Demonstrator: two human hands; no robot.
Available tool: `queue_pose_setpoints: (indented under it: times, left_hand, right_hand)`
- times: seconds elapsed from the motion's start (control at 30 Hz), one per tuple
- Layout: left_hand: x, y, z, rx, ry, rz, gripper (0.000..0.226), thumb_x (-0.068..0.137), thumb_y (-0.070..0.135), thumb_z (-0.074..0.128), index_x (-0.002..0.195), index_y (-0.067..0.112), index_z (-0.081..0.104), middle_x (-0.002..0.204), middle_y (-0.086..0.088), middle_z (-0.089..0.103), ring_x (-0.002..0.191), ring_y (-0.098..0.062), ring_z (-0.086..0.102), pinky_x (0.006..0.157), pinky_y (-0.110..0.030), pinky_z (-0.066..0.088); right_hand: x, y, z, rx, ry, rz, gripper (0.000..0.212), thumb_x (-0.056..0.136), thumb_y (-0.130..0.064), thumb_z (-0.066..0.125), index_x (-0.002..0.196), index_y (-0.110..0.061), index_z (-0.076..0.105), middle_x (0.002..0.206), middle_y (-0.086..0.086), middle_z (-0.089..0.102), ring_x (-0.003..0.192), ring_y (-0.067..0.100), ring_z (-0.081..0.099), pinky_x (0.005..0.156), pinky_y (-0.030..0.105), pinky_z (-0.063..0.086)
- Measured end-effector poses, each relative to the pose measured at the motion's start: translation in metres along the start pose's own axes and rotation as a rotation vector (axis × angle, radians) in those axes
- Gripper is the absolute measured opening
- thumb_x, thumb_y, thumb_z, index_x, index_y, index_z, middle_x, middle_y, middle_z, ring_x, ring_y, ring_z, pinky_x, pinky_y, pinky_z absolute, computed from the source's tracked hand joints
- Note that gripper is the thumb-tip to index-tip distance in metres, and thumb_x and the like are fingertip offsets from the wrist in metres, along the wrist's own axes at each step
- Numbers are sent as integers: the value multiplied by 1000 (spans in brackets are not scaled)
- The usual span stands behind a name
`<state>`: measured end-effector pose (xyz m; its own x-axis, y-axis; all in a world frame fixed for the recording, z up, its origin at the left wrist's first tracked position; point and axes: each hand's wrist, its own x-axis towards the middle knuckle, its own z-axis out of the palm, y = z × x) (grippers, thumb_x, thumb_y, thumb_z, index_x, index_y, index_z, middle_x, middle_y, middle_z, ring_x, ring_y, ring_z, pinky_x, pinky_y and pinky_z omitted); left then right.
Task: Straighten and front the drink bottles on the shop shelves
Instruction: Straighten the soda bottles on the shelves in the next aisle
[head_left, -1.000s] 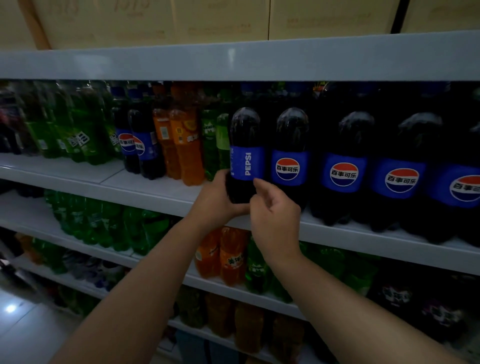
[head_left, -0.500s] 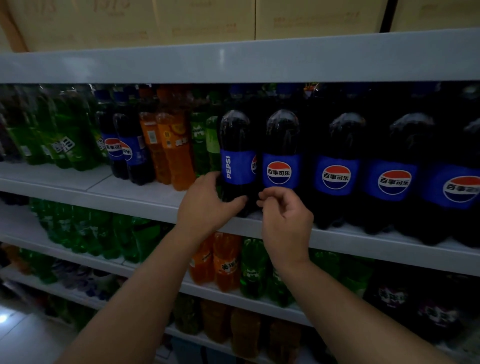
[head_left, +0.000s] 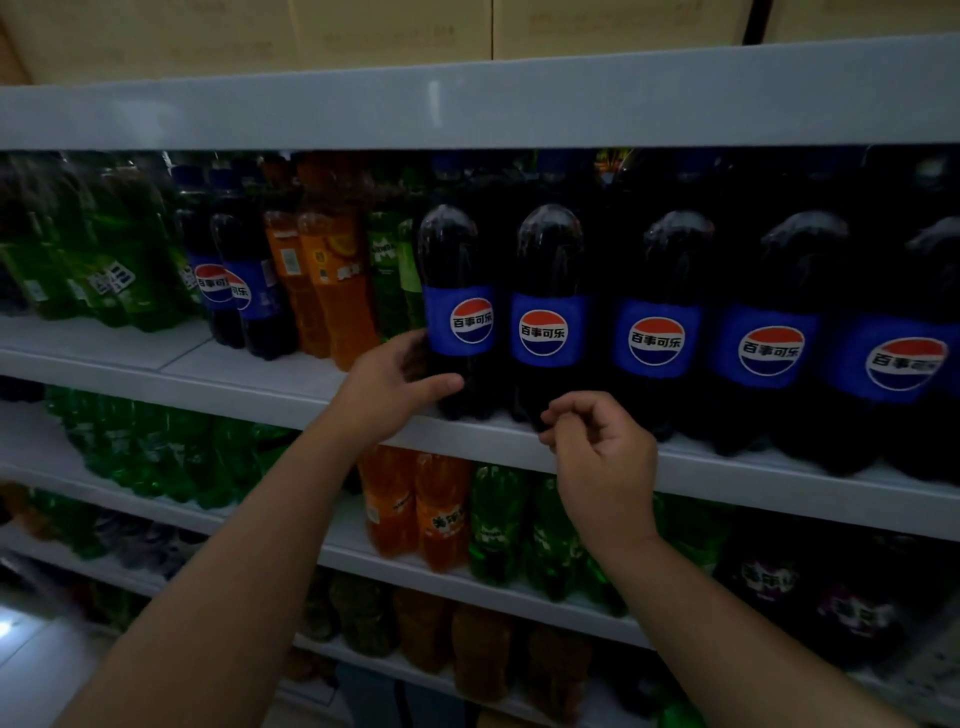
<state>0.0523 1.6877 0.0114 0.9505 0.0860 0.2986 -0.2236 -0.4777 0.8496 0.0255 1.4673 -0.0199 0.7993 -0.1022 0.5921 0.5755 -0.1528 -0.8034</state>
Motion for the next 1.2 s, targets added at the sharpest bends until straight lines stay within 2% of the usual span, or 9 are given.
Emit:
queue_pose_setpoints:
  times: [0.13,0.23,0.37,0.53,0.63,0.77,0.87,1.03,1.2]
  left_hand:
    - [-9,12,17,347,292,90,96,56,76,70,134,25,46,114,18,54,94,4,52,74,-16,43]
    - [-8,16,33,274,374,55,98,50,69,79,130,20,49,120,9,62,95,0,50,68,-9,37]
    - [-1,10,28,154,291,-11,89,57,55,83,132,20,49,117,11,59,99,-3,54,76,-18,46]
    - [0,5,4,-58,7,-49,78,63,43,77,133,24,50,110,21,62,100,7,61,91,-26,53]
    - [2,9,-2,17,-54,-47,71,72,40,77,135,25,49,115,20,61,107,2,59,97,-33,49]
    - [-5,12,15,326,227,28,84,62,62,77,132,23,51,112,14,59,98,-3,55,73,-16,43]
    - [-8,11,24,303,272,25,85,63,60,77,133,21,51,124,1,62,100,-7,54,78,-22,44]
    - [-12,12,30,317,274,55,76,73,52,75,137,20,49,128,-1,61,108,-8,53,84,-24,41]
    - [-67,-10,79,320,607,159,53,82,44,68,125,16,53,107,5,52,95,-5,48,79,-20,40]
  right_hand:
    - [-1,2,-6,-34,-31,-14,17,82,-23,50,77,-32,63,73,-11,65,62,10,62,54,35,52]
    - [-3,5,-8,-69,-66,-12,17,83,-21,51,78,-32,63,73,-11,64,64,8,62,53,32,51]
    - [-6,10,-9,-97,-111,-25,18,83,-20,51,78,-33,63,70,-9,64,62,9,62,51,32,50]
    - [-11,19,-9,-115,-174,18,16,82,-25,50,77,-29,65,65,-3,63,50,10,54,43,26,44]
    - [-18,27,-9,-138,-233,11,17,83,-23,50,79,-25,66,62,-2,62,45,9,51,41,21,39]
    - [-35,45,-19,-344,-370,-42,14,84,-21,53,84,-23,67,69,-12,61,56,4,53,52,22,45]
    - [-58,71,-35,-525,-543,-97,19,86,-25,54,97,-22,69,91,-10,64,80,5,57,68,16,42]
    - [-88,110,-60,-780,-790,-112,29,91,-34,47,112,-24,63,109,-6,60,92,13,59,69,23,42]
    - [-91,121,-99,-864,-506,-1,22,85,-21,61,105,-14,67,102,2,63,83,23,64,63,25,45]
